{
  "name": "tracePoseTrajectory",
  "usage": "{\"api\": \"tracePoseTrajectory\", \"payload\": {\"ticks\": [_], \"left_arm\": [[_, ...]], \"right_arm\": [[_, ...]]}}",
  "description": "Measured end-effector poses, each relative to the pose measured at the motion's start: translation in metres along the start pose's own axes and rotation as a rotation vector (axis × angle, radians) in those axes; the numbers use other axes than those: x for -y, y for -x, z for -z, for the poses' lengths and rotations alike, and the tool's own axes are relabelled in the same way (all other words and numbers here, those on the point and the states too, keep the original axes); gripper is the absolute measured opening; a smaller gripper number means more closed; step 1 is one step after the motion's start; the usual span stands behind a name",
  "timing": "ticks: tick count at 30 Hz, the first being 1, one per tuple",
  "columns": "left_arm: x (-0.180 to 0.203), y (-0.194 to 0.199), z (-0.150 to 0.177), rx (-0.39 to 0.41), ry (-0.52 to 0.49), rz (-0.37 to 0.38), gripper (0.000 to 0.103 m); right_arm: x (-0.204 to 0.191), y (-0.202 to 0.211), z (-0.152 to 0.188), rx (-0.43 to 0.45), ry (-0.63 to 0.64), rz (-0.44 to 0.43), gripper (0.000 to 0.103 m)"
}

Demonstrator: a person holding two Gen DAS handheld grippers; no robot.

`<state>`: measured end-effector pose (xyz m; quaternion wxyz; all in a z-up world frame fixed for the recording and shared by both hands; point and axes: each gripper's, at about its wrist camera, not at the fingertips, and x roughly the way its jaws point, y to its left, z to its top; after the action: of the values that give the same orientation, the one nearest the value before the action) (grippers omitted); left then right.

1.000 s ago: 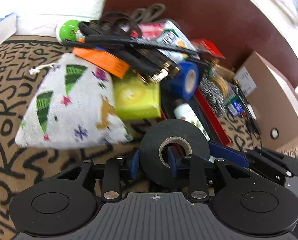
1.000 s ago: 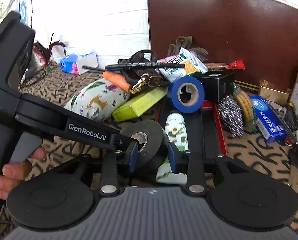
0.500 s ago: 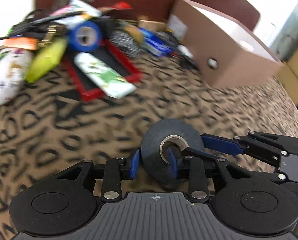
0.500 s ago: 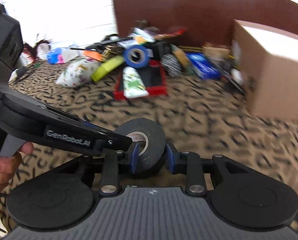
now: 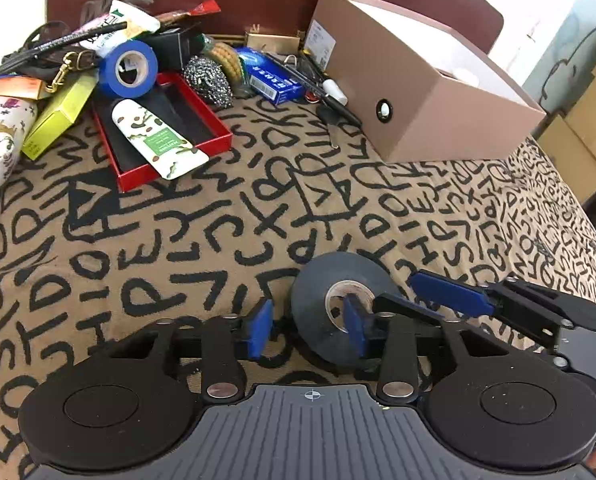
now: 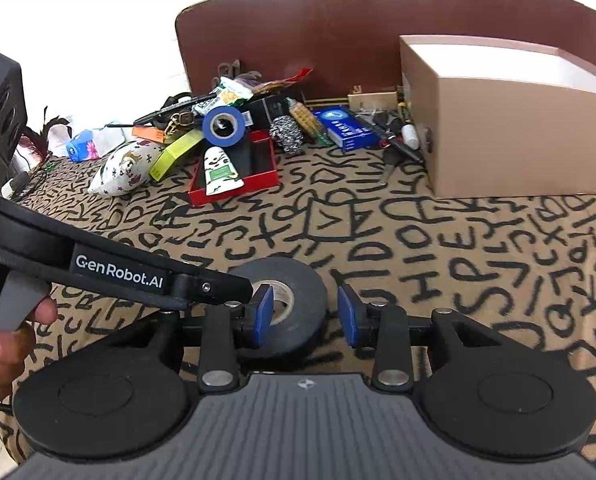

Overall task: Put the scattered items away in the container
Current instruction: 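Carry the black tape roll with the right gripper into the cardboard box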

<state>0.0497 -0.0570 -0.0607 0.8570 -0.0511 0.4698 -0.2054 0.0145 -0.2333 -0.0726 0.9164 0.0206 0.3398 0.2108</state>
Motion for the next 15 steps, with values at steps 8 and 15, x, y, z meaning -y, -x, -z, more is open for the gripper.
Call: {"api": "tracePoseTrajectory", "payload": {"ticks": [8,15], "left_arm": [[0.004,-0.010,-0.003,-0.008,-0.038,0.009,0.049],[0.001,-0.016,-0.003,-0.016,-0.049,0.009,0.041]], "right_arm": [[0.006,-0.008,0.003,-0.022,-0.048,0.009,0.037],[-0.001,-0.014,0.002,-0.034,-0.020,0.027,0.035]]}}
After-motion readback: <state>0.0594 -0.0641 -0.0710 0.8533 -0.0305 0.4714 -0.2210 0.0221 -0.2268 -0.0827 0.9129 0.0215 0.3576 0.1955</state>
